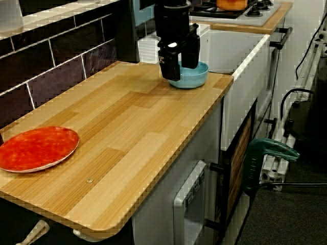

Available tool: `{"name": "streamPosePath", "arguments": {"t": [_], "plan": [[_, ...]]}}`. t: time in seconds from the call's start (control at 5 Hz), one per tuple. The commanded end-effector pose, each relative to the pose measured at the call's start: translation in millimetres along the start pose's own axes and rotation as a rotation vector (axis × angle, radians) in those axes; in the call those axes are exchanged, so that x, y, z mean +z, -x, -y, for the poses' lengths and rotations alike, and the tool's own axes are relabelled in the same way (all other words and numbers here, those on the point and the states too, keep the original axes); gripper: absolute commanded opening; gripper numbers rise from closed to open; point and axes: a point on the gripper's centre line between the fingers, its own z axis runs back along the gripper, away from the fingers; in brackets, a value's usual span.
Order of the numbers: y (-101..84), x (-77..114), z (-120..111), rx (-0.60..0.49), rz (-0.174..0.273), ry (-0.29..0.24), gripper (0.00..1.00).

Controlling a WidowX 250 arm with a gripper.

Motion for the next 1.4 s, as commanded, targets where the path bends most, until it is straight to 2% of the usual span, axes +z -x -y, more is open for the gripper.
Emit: {"name": "streamPosePath", "arguments": {"t": [0.0, 0.2, 0.4, 0.8, 1.0, 1.2], "plan": [[-7.9, -7.0, -1.9, 0.001, -0.009, -0.022, 1.00], [-5.9, -7.2, -6.2, -0.008, -0.024, -0.007, 0.37], [-8.0, -8.2, -8.5, -0.011, -0.041, -0.010, 0.00], [-10.3, -0.6, -18.8, 0.016, -0.031, -0.015, 0.00], [-8.2, 1.6, -39.8, 0.058, -0.016, -0.029, 0.00], [-4.7, -0.1, -69.6, 0.124, -0.025, -0.043, 0.00]]}}
